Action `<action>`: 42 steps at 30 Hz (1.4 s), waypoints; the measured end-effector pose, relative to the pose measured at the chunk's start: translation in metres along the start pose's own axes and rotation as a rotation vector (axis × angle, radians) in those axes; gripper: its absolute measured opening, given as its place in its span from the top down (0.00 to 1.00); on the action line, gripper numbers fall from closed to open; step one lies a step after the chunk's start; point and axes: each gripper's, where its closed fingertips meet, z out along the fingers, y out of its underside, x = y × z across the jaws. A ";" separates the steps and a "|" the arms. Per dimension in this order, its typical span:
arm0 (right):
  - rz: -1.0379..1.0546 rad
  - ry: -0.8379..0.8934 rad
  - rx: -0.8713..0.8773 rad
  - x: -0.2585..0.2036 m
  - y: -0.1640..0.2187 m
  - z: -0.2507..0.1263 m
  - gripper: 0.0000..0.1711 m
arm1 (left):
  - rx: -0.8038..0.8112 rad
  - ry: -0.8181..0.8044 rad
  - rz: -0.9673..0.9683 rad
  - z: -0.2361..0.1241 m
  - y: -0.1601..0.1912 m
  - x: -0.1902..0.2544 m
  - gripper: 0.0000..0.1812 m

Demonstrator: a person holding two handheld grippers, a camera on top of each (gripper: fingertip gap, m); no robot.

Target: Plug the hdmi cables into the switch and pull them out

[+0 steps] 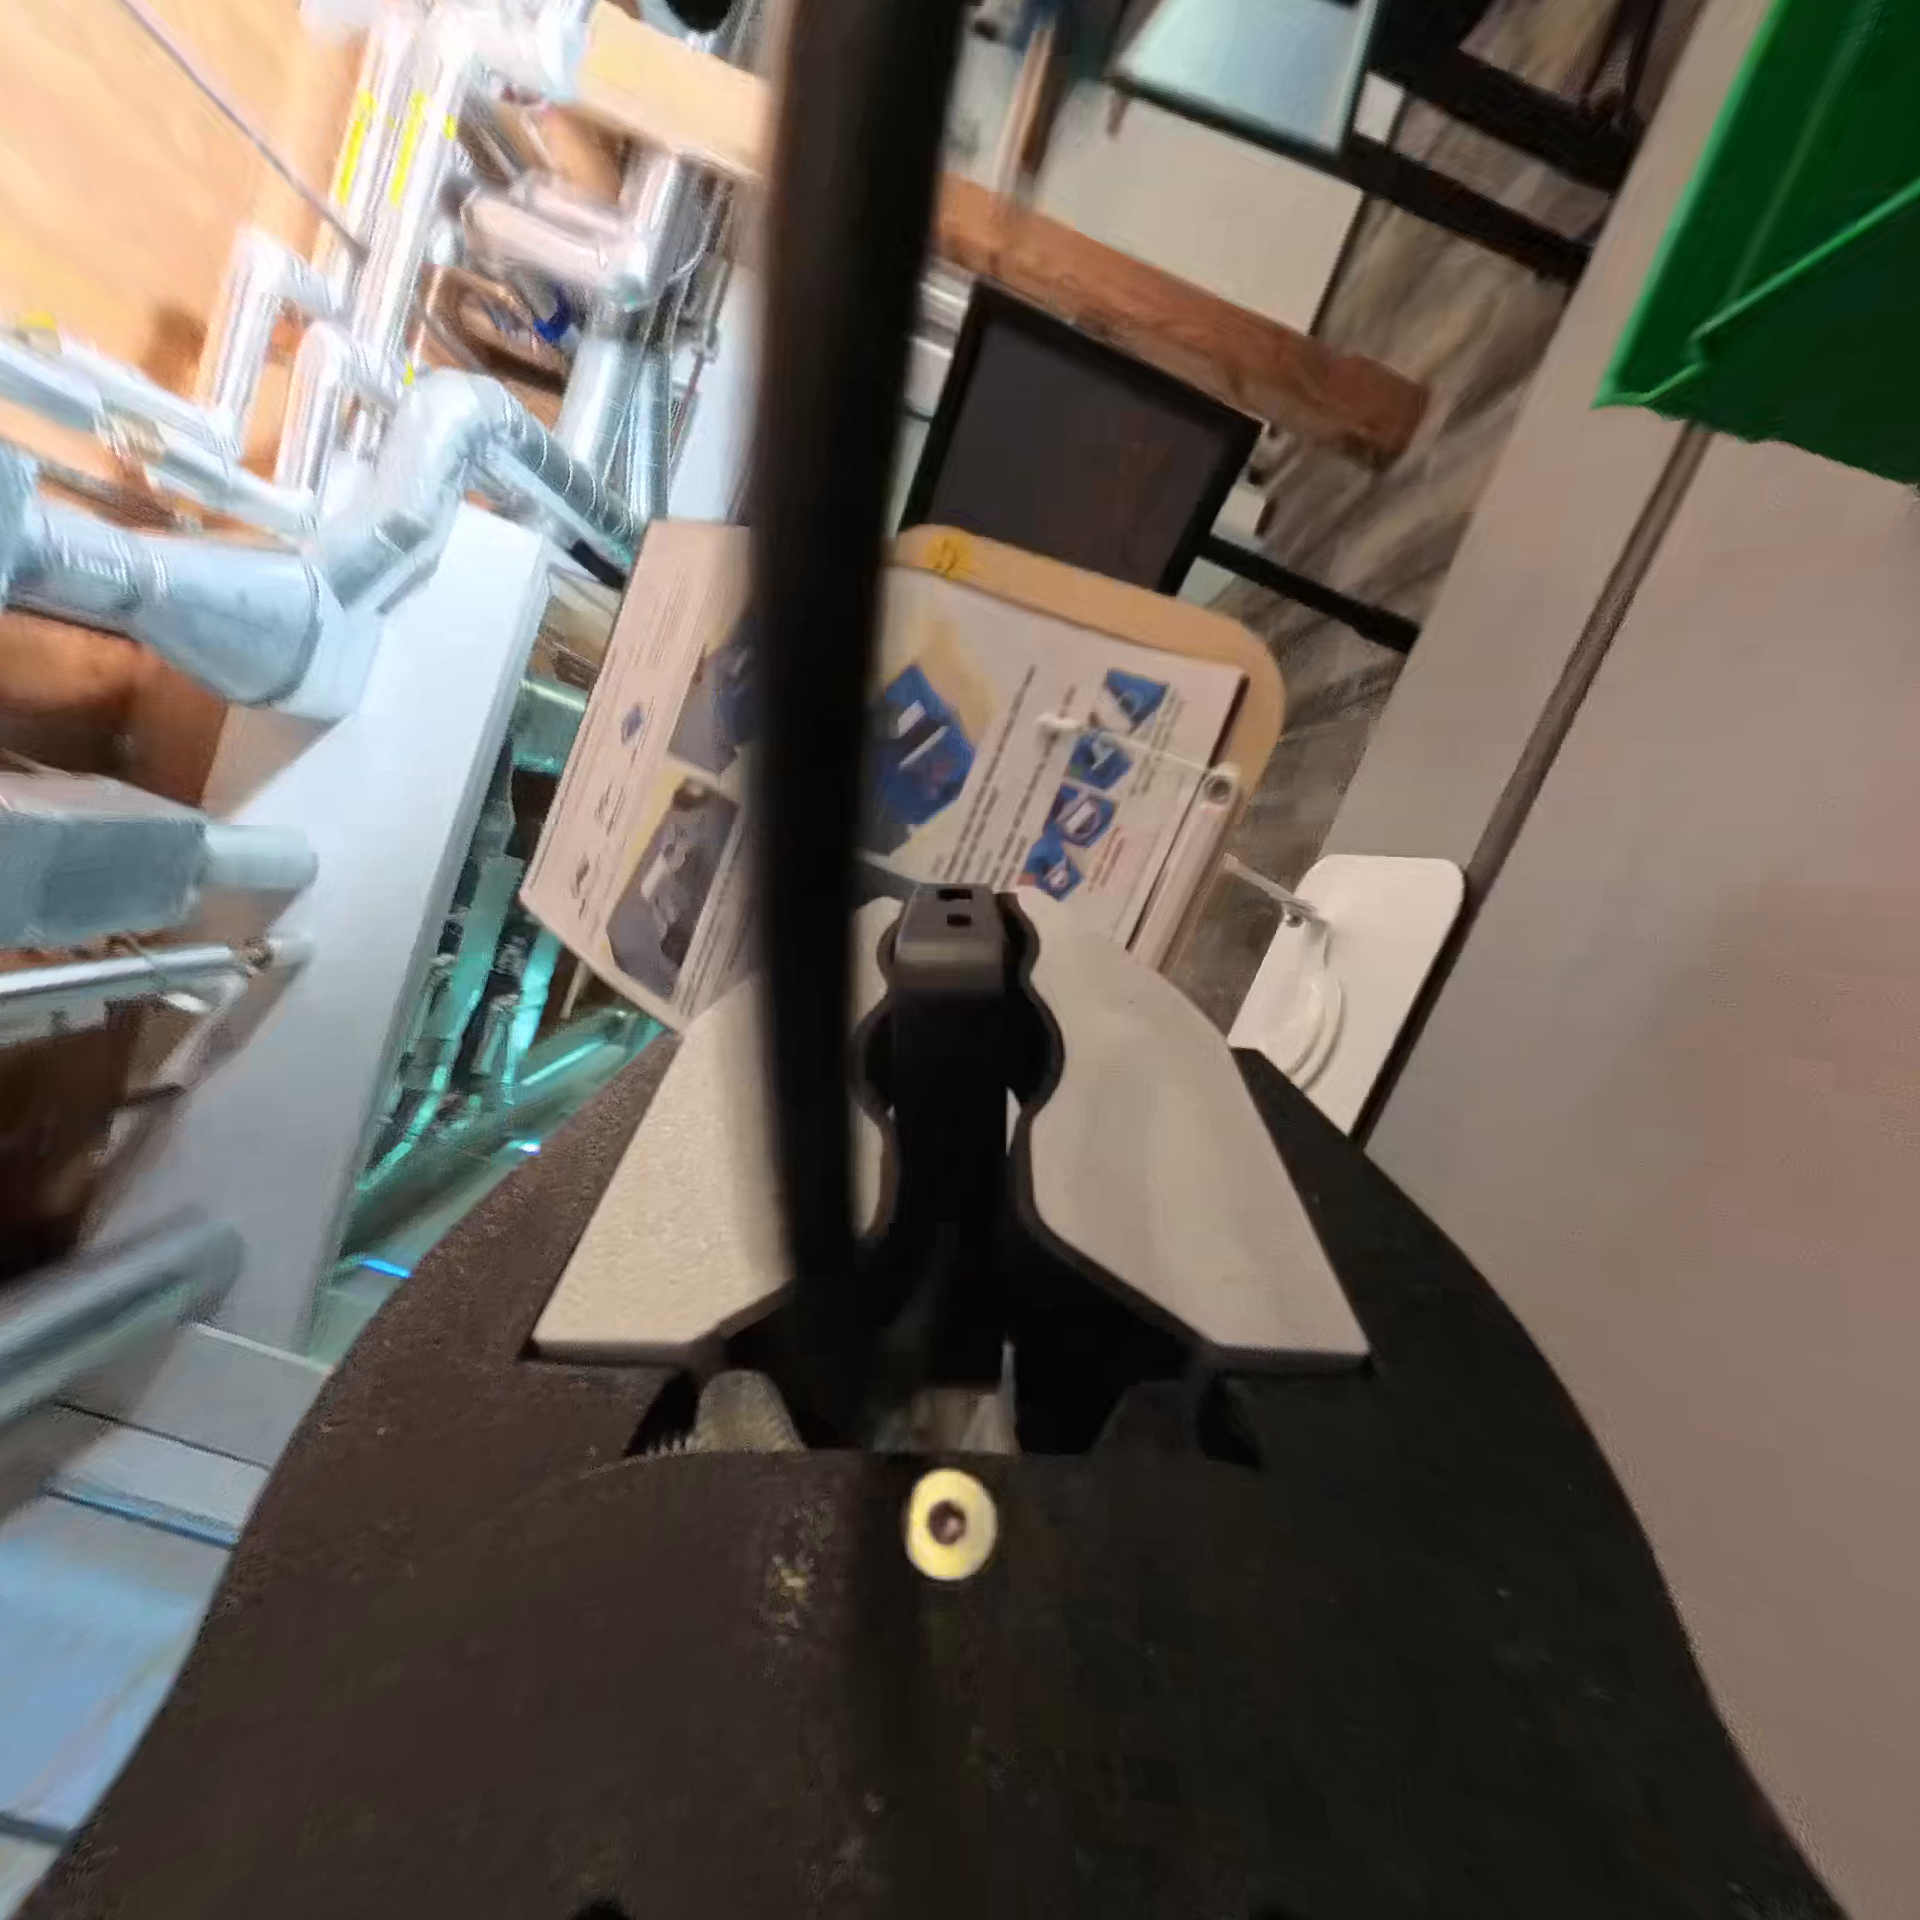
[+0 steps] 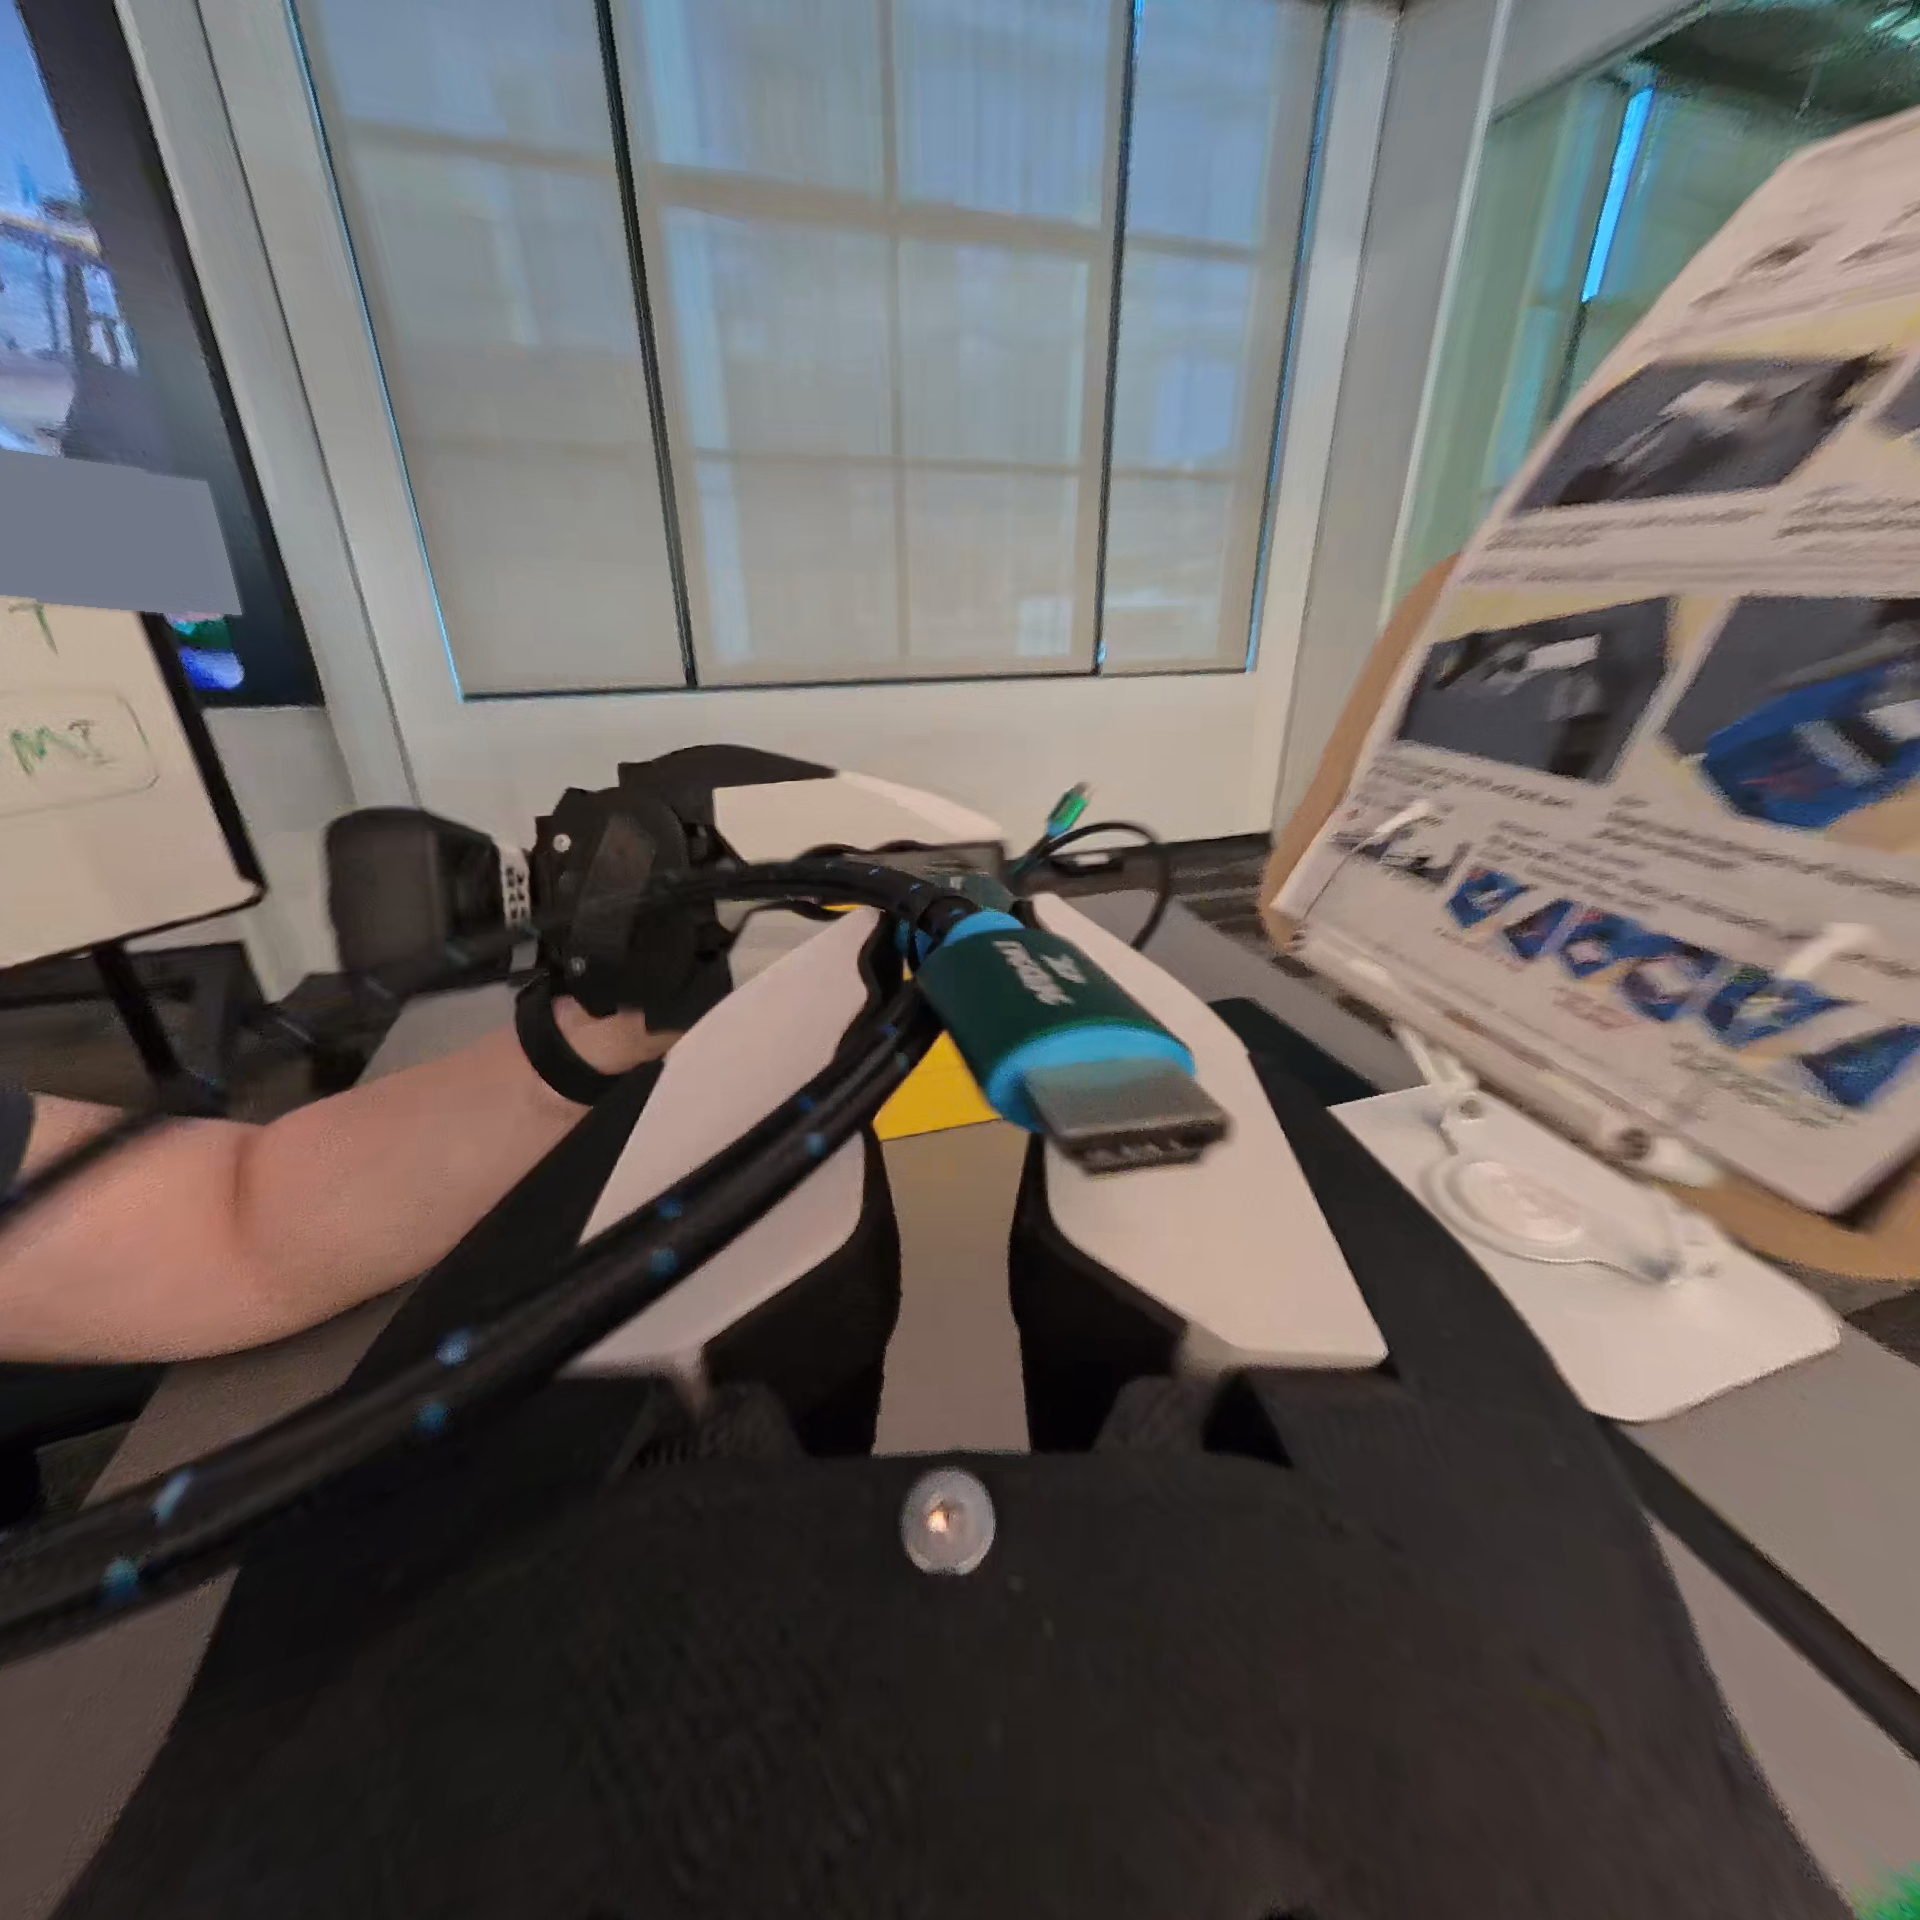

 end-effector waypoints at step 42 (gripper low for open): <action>0.804 0.634 -1.586 0.062 0.179 -0.299 0.81 | -0.032 0.150 0.070 -0.006 -0.003 0.004 0.92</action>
